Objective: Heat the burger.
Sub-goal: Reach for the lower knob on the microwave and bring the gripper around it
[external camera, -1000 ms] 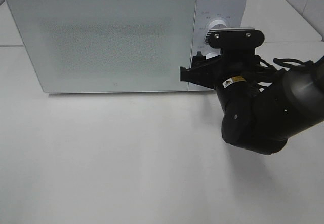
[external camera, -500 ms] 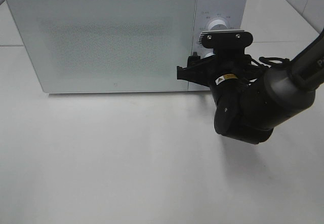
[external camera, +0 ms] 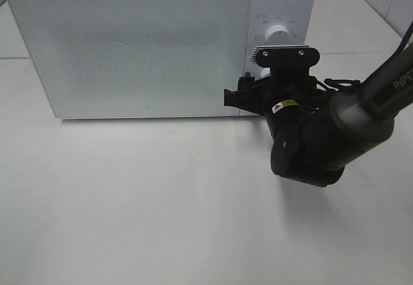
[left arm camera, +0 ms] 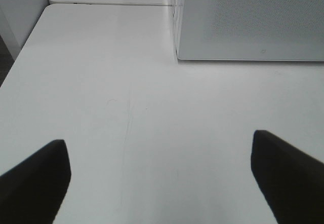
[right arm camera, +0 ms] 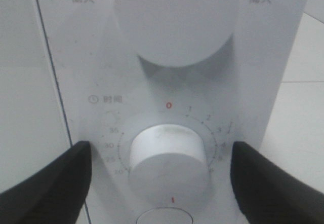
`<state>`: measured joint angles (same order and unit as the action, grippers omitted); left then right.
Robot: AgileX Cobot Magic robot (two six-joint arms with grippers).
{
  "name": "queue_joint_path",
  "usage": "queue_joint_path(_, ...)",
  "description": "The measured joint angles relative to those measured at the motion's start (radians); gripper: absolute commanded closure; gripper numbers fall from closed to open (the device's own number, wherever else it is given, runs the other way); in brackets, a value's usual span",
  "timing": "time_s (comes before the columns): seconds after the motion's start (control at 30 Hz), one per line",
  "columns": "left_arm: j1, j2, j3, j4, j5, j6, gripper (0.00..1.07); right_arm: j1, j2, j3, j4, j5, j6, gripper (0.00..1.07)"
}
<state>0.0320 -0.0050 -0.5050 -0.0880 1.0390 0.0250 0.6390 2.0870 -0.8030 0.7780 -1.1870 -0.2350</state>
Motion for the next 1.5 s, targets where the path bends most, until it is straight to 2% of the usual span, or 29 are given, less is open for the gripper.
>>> queue_joint_path(0.03, 0.000, 0.000, 0.000, 0.000, 0.000, 0.000, 0.18, 0.000, 0.000, 0.000, 0.000, 0.000, 0.000, 0.37)
queue_joint_path(0.1, 0.000, 0.000, 0.000, 0.000, 0.000, 0.000, 0.18, 0.000, 0.000, 0.000, -0.004, -0.007, 0.000, 0.45)
queue_joint_path(0.2, 0.000, 0.000, 0.000, 0.000, 0.000, 0.000, 0.18, 0.000, 0.000, 0.000, -0.004, -0.010, 0.000, 0.47)
queue_joint_path(0.27, 0.000, 0.000, 0.000, 0.000, 0.000, 0.000, 0.18, 0.000, 0.000, 0.000, -0.006, -0.010, -0.006, 0.61)
queue_joint_path(0.3, 0.000, 0.000, 0.000, 0.000, 0.000, 0.000, 0.18, 0.000, 0.000, 0.000, -0.006, -0.010, -0.006, 0.61)
queue_joint_path(0.33, 0.000, 0.000, 0.000, 0.000, 0.000, 0.000, 0.18, 0.000, 0.000, 0.000, -0.006, -0.010, -0.010, 0.68)
queue_joint_path(0.37, 0.000, 0.000, 0.000, 0.000, 0.000, 0.000, 0.18, 0.000, 0.000, 0.000, 0.001, -0.013, -0.011, 0.82)
queue_joint_path(0.4, 0.000, 0.000, 0.000, 0.000, 0.000, 0.000, 0.18, 0.000, 0.000, 0.000, 0.001, -0.013, -0.011, 0.82)
queue_joint_path(0.47, 0.000, 0.000, 0.000, 0.000, 0.000, 0.000, 0.18, 0.000, 0.000, 0.000, 0.004, -0.015, -0.012, 1.00)
queue_joint_path(0.6, 0.000, 0.000, 0.000, 0.000, 0.000, 0.000, 0.18, 0.000, 0.000, 0.000, 0.004, -0.015, -0.012, 1.07)
queue_joint_path(1.17, 0.000, 0.000, 0.000, 0.000, 0.000, 0.000, 0.18, 0.000, 0.003, 0.000, -0.002, -0.019, 0.033, 1.07)
queue_joint_path(1.5, 0.000, 0.000, 0.000, 0.000, 0.000, 0.000, 0.18, -0.008, 0.003, 0.012, -0.048, -0.026, 0.437, 1.07)
